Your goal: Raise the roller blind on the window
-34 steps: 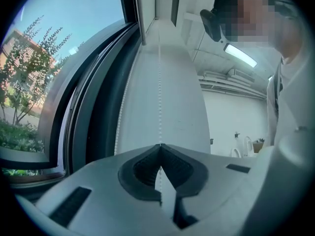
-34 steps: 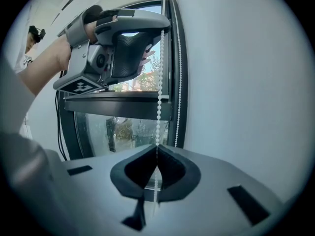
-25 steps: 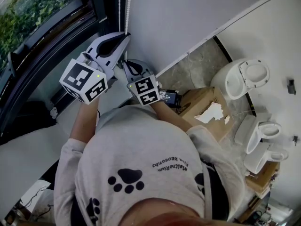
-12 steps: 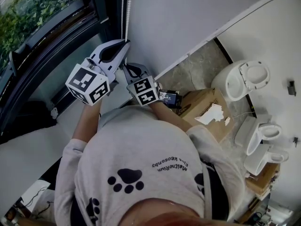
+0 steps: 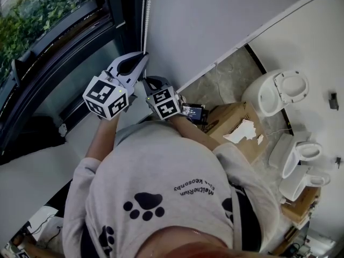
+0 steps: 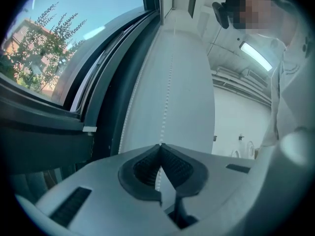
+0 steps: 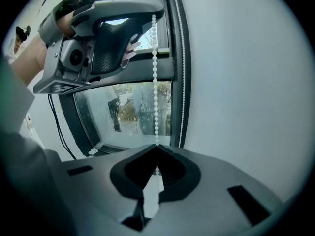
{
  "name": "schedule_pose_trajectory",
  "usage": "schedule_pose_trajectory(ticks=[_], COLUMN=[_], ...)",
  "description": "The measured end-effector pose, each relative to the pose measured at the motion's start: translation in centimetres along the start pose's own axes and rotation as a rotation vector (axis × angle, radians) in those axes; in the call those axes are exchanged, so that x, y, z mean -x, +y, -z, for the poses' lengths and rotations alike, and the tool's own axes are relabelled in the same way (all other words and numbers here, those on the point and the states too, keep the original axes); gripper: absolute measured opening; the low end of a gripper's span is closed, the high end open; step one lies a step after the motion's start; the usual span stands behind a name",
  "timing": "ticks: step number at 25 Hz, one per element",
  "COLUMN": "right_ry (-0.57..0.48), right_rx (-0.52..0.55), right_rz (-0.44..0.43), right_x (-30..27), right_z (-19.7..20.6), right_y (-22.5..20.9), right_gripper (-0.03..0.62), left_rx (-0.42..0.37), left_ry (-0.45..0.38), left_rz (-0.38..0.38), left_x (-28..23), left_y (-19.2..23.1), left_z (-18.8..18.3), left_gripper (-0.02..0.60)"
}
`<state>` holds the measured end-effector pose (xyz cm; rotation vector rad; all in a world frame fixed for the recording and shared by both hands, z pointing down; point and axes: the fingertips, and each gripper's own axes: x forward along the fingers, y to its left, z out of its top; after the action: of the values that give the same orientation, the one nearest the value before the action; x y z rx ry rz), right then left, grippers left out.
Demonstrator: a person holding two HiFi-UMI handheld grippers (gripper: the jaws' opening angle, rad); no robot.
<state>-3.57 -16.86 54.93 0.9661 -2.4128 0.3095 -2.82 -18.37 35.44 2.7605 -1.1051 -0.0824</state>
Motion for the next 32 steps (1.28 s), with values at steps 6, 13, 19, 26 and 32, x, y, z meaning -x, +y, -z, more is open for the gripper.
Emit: schedule_pose_trajectory(ticks=[6,13,19,26,32], right_ry=[0.077,0.104,0.001,-0.294,-0.477], right_rx=[-0.005,-0.003,-0.022,-0.045,0.012], right_rz=[0.006,-0.014,-0.046,-0.016,-0.011], right_x=[-0.8,-1.0,2.1,9.6,13.5], right_z=[2.5,3.5,-0.4,-10.9,-19.8], right_y=[-0.6,-0.5,-0.4,-0.5,0.1], right_gripper=[0.010,0.015,0.126,0.126,0.106], left_rx=[0.033,0.054,0.051,0.053,0.060], left_ry=[0.043,0.068,0.063,0.053,0.048], left_rz=[-0.013,-0.013,-0.008,-0.007,0.000], left_x=[0.1,-0.1,-0.4,-0.5,-0.6], left_y=[0.7,0.9,0.9,1.1,0.6], left_z=[2.7,4.3,4.3,4.2,4.2], left_gripper=[0.009,0.009,0.009,0.009,0.009])
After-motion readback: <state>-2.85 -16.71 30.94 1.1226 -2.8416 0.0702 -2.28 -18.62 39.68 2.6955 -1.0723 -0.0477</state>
